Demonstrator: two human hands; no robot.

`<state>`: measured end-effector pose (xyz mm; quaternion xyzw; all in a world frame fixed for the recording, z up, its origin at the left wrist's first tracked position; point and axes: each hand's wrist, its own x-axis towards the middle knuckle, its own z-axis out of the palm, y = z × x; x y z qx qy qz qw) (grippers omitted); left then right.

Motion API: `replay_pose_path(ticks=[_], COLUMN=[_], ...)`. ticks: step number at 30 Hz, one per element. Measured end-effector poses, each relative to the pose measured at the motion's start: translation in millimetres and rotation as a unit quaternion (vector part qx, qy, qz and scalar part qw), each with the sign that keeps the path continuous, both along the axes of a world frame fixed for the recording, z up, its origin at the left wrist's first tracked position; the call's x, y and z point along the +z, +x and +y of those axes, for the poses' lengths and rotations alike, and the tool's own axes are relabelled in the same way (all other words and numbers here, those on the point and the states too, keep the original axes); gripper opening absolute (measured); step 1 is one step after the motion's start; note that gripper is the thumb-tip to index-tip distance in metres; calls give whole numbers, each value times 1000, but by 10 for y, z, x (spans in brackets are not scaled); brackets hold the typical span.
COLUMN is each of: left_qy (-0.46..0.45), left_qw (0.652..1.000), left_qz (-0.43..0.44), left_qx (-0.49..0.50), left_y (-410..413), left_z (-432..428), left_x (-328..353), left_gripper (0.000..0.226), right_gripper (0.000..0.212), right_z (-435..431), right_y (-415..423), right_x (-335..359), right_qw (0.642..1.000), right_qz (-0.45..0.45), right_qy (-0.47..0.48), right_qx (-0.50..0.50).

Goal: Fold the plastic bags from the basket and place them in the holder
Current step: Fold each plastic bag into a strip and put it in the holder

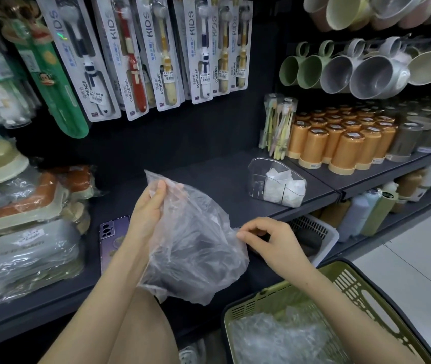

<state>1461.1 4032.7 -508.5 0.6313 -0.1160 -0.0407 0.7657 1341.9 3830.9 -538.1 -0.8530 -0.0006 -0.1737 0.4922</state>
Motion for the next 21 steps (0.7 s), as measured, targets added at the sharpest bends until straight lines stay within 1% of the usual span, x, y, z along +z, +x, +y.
replay_pose_path(ticks=[2, 4, 6, 7, 8, 9, 11, 12, 13, 14, 15, 16, 17, 18, 20, 21], left_qy=[21, 54, 64, 71, 93, 133, 202, 205, 181, 147, 115, 111, 132, 178, 280, 300], left_qw=[1000, 996, 993, 993, 992, 989, 979, 978, 982, 987, 992, 994, 990, 978, 932, 917], left_qz=[1, -15, -24, -19, -19, -26, -29, -17, 1, 15, 15, -11, -54, -111, -217, -240], left_qx=[24, 67, 93, 91, 79, 59, -5, -38, -61, -62, -40, -10, 5, -5, -76, -110], left_y=[30, 64, 111, 124, 150, 175, 231, 274, 310, 359, 400, 417, 399, 341, 162, 93], left_z=[32, 84, 170, 207, 240, 267, 327, 375, 427, 478, 514, 512, 451, 334, 7, -138], left_x=[-23, -20, -57, -82, -124, -154, -159, -123, -63, 3, 82, 171, 261, 353, 479, 500], left_gripper=[32, 31, 41, 42, 38, 33, 37, 34, 27, 21, 20, 24, 26, 24, 18, 16], right_gripper=[19, 21, 22, 22, 21, 20, 18, 17, 17, 17, 17, 18, 18, 16, 13, 11], right_z=[12, -30, -141, -204, -256, -300, -369, -409, -451, -481, -491, -478, -441, -380, -232, -168], right_y=[13, 20, 24, 24, 27, 36, 61, 78, 101, 124, 148, 184, 234, 304, 469, 547], right_x=[15, 36, 78, 106, 139, 177, 289, 359, 432, 515, 601, 686, 769, 850, 994, 1049], right_qw=[1000, 999, 998, 998, 998, 998, 997, 997, 998, 998, 998, 997, 996, 993, 986, 984], right_qz=[-10, -22, -32, -37, -38, -37, -31, -28, -20, -7, 7, 20, 27, 30, 25, 20], right_qy=[-18, -39, -41, -34, -18, 2, 23, 12, -12, -39, -58, -70, -87, -111, -153, -165], right_qx=[0, -9, -29, -38, -45, -51, -61, -64, -62, -49, -29, -5, 15, 31, 61, 71])
